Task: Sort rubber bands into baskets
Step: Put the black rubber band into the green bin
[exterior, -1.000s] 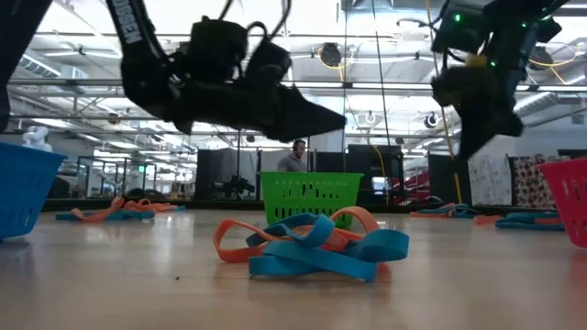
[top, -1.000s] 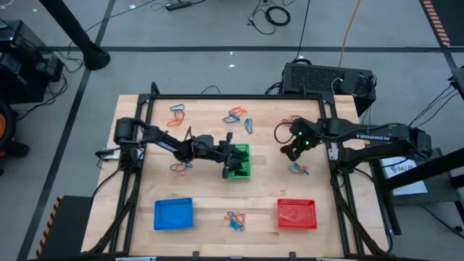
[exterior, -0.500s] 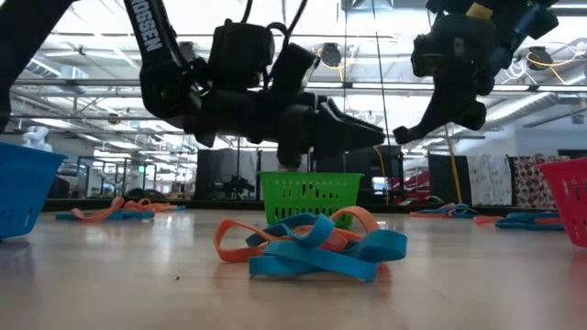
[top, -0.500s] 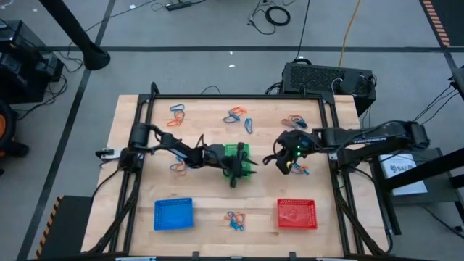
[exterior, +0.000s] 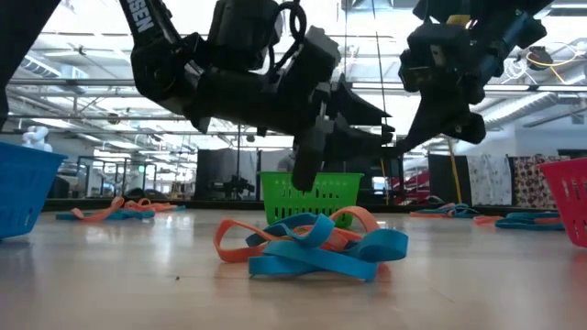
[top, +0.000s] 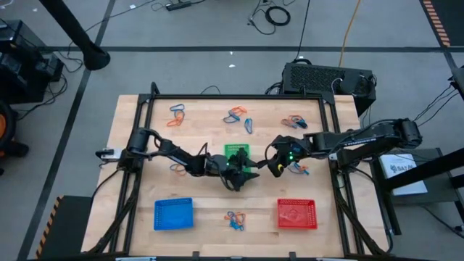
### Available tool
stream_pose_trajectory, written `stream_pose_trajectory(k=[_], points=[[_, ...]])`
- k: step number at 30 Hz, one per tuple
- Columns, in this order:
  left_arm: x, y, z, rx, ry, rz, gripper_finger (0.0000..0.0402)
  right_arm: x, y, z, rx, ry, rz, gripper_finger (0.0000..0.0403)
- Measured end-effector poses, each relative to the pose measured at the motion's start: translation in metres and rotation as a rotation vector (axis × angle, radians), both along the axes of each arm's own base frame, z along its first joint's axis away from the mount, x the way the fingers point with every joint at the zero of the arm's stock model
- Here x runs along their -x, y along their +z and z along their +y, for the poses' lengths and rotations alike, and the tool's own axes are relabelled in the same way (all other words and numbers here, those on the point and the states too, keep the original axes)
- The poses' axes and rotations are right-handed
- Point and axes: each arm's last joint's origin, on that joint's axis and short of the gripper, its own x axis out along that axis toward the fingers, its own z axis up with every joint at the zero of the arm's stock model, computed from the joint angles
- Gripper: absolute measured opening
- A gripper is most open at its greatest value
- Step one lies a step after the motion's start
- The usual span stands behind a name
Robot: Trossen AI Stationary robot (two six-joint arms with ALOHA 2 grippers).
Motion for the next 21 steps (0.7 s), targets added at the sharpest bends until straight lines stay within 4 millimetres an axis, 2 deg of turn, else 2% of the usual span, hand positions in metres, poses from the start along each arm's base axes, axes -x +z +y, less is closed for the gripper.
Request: stream_pose_trajectory(k=[8, 21], points=[[0.0006, 0.0000, 0.0023, -0.047, 0.150, 0.000, 0.0217, -0.0027, 0.0028, 0.0005, -0.024, -0.003, -0.040, 0.0000], [0.0009, 0.0005, -0.0028, -0.040, 0.124, -0.005, 0.0215, -0.0037, 0.0036, 0.0009, -0.033, 0.005, -0.053, 0.0000]])
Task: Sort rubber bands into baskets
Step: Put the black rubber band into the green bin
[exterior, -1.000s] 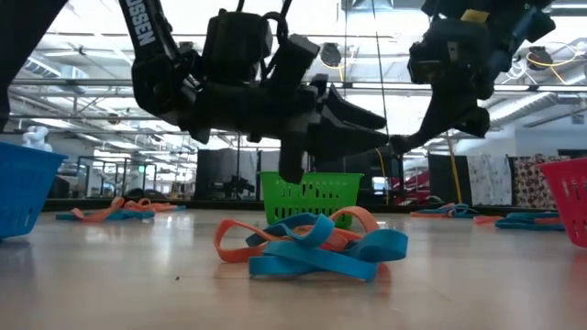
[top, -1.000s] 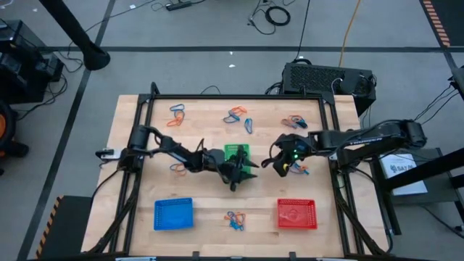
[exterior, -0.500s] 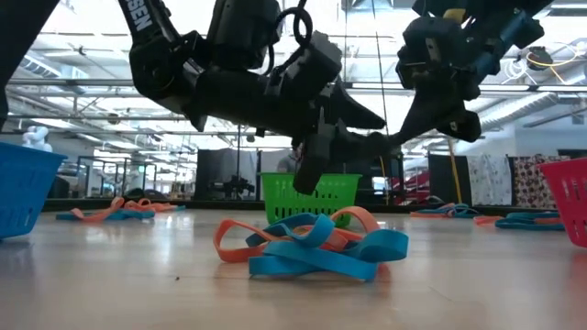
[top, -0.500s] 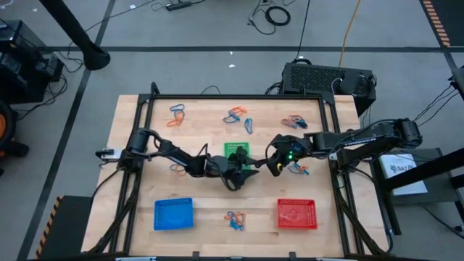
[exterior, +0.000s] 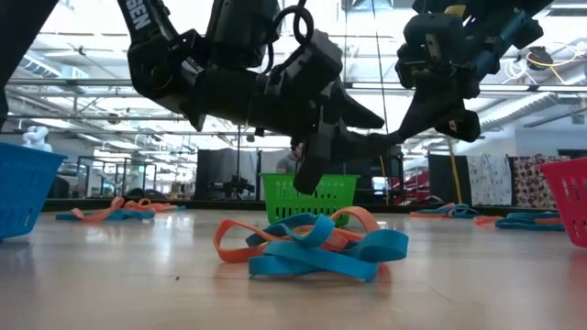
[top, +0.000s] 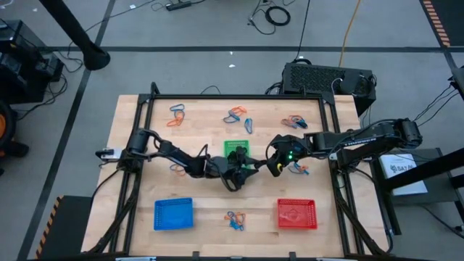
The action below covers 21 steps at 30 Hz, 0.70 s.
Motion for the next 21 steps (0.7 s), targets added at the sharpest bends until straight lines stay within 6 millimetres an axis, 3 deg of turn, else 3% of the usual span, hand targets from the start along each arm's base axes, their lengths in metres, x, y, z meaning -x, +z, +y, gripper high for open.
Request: stream_pose_trajectory(k=[6, 14, 21], points=[[-0.0003, 0.0024, 0.0004, 0.047, 0.021, -0.032, 0.0164, 0.0000, 0.0000, 0.0000, 0.002, 0.002, 0.000, 0.0000], [0.0001, 0.0005, -0.0004, 0.048, 0.029, -0.013, 0.0023, -0.0005, 0.0006, -0.0001, 0.005, 0.005, -0.008, 0.0002], [0.0003, 0.0003, -0.0014, 0.047, 0.028, -0.011, 0.0006, -0.0013, 0.0014, -0.0004, 0.074, 0.061, -0.024, 0.0018]])
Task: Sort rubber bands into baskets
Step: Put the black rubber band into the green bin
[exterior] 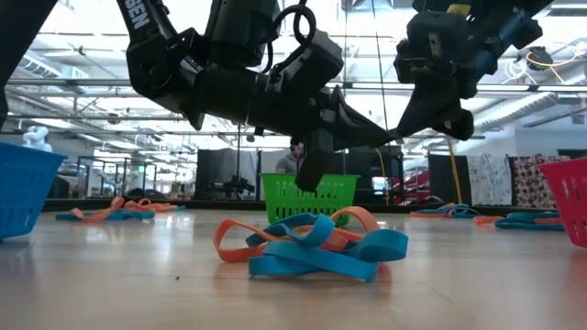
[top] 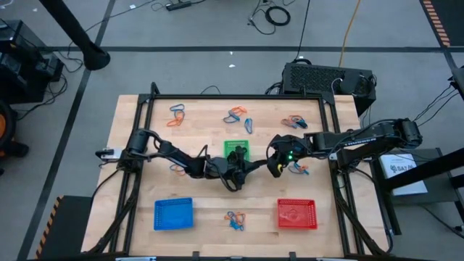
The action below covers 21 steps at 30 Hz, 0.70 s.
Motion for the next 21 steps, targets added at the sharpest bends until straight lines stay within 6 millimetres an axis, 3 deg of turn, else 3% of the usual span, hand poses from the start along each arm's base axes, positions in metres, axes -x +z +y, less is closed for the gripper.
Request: stream_pose_trajectory(k=[6, 11, 18, 21], points=[[0.000, 0.000, 0.001, -0.021, 0.067, -0.002, 0.0004, -0.002, 0.002, -0.003, 0.084, 0.013, -0.031, 0.0032], [0.003, 0.006, 0.001, -0.088, 0.205, -0.007, 0.0002, -0.001, 0.001, -0.004, 0.127, 0.048, -0.010, 0.0066], [0.016, 0.027, -0.008, -0.113, 0.376, 0.089, 0.0002, 0.005, -0.004, -0.015, 0.250, 0.064, 0.076, 0.0122], [0.026, 0.042, -0.012, -0.024, 0.392, 0.114, 0.0002, 0.006, -0.005, -0.023, 0.319, 0.052, 0.098, 0.0134]])
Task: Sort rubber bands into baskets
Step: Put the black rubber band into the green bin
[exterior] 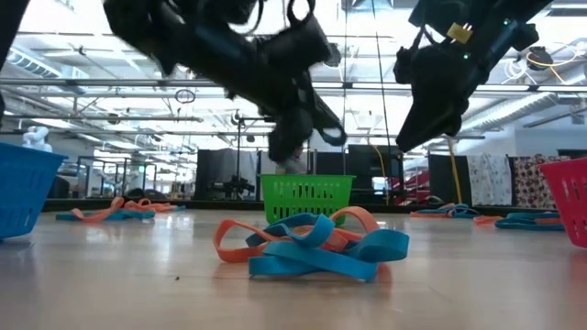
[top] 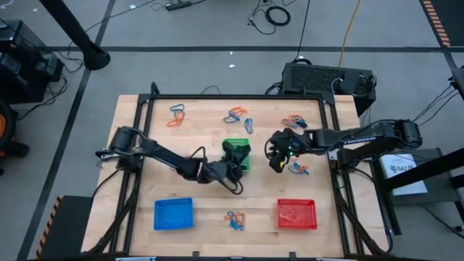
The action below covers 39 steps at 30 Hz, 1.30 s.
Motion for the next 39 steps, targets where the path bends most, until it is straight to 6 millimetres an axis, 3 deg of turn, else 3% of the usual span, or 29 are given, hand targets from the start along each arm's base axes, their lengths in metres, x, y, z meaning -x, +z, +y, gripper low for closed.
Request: stream_pose_trajectory(k=[5, 10, 16, 21, 27, 39], points=[[0.015, 0.026, 0.011, 0.308, -0.086, 0.004, 0.0002, 0.002, 0.000, -0.020, 0.095, -0.013, 0.028, 0.0136], [0.018, 0.022, 0.045, 0.630, -0.135, 0.078, 0.0001, 0.017, -0.003, -0.054, 0.289, -0.211, 0.173, 0.0130], [0.016, 0.014, 0.067, 0.776, -0.062, 0.051, 0.0001, 0.050, -0.009, -0.100, 0.288, -0.443, 0.362, 0.0130], [0.017, 0.014, 0.073, 0.866, 0.009, 0.017, 0.0016, 0.068, -0.019, -0.124, 0.213, -0.518, 0.453, 0.0129], [0.018, 0.012, 0.077, 0.869, 0.033, 0.031, 0.0022, 0.072, -0.032, -0.136, 0.118, -0.495, 0.492, 0.0129], [0.018, 0.012, 0.068, 0.856, 0.012, 0.047, 0.0039, 0.071, -0.053, -0.138, 0.063, -0.450, 0.624, 0.0130]])
